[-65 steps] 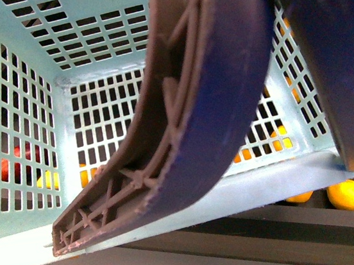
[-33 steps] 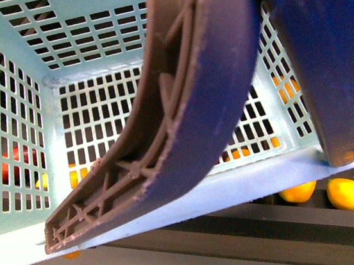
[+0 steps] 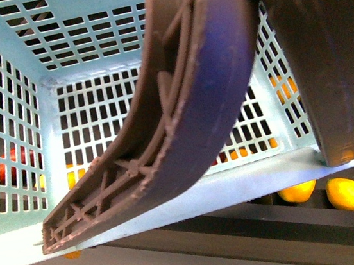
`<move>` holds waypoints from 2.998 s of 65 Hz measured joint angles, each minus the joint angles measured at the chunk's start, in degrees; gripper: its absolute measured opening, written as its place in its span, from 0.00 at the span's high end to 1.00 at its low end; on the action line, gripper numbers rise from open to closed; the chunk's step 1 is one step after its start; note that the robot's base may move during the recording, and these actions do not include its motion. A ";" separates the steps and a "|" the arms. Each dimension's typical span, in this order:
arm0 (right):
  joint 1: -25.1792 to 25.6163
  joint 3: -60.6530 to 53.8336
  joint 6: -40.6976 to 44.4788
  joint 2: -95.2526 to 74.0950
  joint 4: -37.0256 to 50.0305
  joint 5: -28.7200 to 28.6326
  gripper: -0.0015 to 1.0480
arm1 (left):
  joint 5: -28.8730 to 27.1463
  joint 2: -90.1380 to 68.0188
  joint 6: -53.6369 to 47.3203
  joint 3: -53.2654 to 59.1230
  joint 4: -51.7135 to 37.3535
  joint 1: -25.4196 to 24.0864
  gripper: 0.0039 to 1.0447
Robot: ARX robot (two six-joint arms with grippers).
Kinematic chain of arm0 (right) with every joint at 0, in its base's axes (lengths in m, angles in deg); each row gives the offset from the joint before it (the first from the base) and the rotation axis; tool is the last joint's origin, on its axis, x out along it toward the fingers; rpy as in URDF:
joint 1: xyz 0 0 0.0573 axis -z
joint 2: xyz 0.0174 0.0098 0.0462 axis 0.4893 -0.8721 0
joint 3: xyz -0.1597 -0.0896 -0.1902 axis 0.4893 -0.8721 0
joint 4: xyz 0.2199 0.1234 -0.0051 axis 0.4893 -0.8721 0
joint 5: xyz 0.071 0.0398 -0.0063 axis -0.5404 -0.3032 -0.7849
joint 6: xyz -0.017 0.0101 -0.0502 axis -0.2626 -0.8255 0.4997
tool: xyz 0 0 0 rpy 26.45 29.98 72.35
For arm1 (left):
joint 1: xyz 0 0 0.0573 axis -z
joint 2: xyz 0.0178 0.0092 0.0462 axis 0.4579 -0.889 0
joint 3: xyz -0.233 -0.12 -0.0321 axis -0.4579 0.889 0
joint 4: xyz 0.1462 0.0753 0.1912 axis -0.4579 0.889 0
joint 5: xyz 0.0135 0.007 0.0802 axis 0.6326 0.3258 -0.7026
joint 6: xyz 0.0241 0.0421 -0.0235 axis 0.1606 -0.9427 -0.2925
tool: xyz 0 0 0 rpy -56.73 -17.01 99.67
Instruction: Pick lemon and mango into basket
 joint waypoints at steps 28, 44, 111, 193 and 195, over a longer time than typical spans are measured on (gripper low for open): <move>-19.87 30.32 13.66 -25.49 -6.51 -2.84 0.08 | -0.04 0.00 0.00 0.00 0.00 0.00 0.86; -23.87 47.89 18.82 -37.64 -14.29 -7.78 0.08 | 0.13 0.00 0.00 0.00 0.00 0.00 0.86; -25.64 80.96 20.15 -57.07 -30.64 -13.25 0.08 | 0.04 0.00 0.00 0.00 0.00 0.00 0.86; -16.92 20.76 -7.54 -2.05 7.43 -16.85 0.41 | 0.11 0.00 0.00 0.00 0.00 0.00 0.86; -17.00 19.39 -8.13 0.44 7.41 -16.61 0.41 | 0.13 0.00 0.00 0.00 0.00 0.02 0.86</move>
